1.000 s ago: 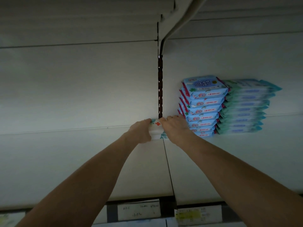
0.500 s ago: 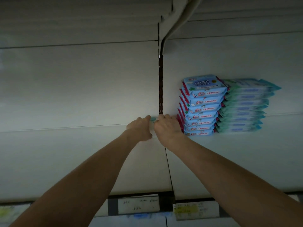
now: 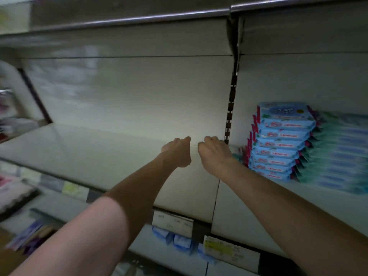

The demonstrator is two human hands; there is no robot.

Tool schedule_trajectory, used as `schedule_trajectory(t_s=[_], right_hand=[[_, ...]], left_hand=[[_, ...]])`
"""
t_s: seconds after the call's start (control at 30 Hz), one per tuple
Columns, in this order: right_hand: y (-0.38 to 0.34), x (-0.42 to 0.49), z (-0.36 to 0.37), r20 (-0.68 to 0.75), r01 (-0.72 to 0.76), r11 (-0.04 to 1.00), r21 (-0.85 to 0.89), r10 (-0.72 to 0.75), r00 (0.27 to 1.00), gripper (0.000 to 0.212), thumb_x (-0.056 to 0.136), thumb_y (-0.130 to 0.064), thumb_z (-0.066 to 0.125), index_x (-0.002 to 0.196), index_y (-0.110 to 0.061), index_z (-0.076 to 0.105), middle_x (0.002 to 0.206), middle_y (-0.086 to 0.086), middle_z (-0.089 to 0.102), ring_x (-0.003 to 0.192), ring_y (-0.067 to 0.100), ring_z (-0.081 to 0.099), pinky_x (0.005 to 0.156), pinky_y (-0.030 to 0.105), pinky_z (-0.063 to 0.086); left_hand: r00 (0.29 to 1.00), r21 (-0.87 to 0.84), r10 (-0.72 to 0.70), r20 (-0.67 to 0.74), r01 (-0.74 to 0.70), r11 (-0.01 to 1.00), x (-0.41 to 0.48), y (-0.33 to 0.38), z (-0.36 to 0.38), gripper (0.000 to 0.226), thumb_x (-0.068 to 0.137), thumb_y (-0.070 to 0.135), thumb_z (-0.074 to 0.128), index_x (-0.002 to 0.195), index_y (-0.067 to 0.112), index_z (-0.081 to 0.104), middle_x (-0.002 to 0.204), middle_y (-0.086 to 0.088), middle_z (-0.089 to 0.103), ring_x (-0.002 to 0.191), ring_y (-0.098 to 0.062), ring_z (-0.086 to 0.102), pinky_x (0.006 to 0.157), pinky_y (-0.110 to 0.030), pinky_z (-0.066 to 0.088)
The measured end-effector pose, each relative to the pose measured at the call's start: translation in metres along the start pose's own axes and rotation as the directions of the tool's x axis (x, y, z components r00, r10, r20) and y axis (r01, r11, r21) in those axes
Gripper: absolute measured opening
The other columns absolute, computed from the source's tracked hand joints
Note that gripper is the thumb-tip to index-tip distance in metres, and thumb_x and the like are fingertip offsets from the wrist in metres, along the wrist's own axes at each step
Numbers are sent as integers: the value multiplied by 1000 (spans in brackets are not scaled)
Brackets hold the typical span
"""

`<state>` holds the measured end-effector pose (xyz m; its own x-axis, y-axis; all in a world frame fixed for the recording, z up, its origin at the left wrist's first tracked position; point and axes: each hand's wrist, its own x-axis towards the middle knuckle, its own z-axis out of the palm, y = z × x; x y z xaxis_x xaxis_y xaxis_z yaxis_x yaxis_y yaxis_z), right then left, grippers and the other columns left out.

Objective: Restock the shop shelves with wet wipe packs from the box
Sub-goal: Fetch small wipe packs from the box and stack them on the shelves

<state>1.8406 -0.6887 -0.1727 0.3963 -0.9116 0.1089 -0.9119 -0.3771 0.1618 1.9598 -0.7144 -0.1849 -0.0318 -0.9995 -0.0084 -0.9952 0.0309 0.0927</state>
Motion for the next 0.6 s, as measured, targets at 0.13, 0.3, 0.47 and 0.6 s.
schedule_trajectory(t_s=[0.13, 0.3, 0.47, 0.6], right_hand=[[-13, -11, -12, -23, 115, 993, 6, -115, 993, 38, 90, -5, 57, 127, -4, 50, 126, 14, 49, 116, 28, 47, 93, 35, 40], [-55, -32, -26, -71, 303, 951, 56, -299, 952, 30, 91, -3, 53, 121, -4, 54, 122, 14, 51, 114, 29, 48, 87, 33, 41], [-111, -63, -38, -76, 479, 874, 77, -474, 877, 26, 92, -4, 50, 118, -5, 55, 121, 15, 52, 112, 29, 49, 78, 31, 36], [-161, -90, -50, -116, 596, 798, 91, -586, 802, 30, 90, -3, 53, 119, -6, 56, 121, 13, 53, 112, 29, 50, 74, 30, 33]], left_hand=[[990, -18, -141, -19, 141, 990, -34, -11, -2, 56, 89, 17, 61, 140, 16, 36, 127, -9, 54, 109, -26, 56, 76, -31, 44], [941, -36, -336, -32, 335, 941, -95, -36, -4, 48, 91, 18, 57, 137, 15, 43, 130, -9, 54, 111, -27, 57, 87, -34, 48], [857, -4, -515, -31, 515, 857, -168, -63, -8, 33, 91, 19, 56, 123, 15, 53, 122, -8, 59, 104, -26, 60, 83, -35, 52], [750, 31, -657, -72, 660, 750, -235, -84, -11, 39, 92, 19, 55, 131, 15, 49, 124, -10, 58, 108, -28, 59, 75, -35, 48]])
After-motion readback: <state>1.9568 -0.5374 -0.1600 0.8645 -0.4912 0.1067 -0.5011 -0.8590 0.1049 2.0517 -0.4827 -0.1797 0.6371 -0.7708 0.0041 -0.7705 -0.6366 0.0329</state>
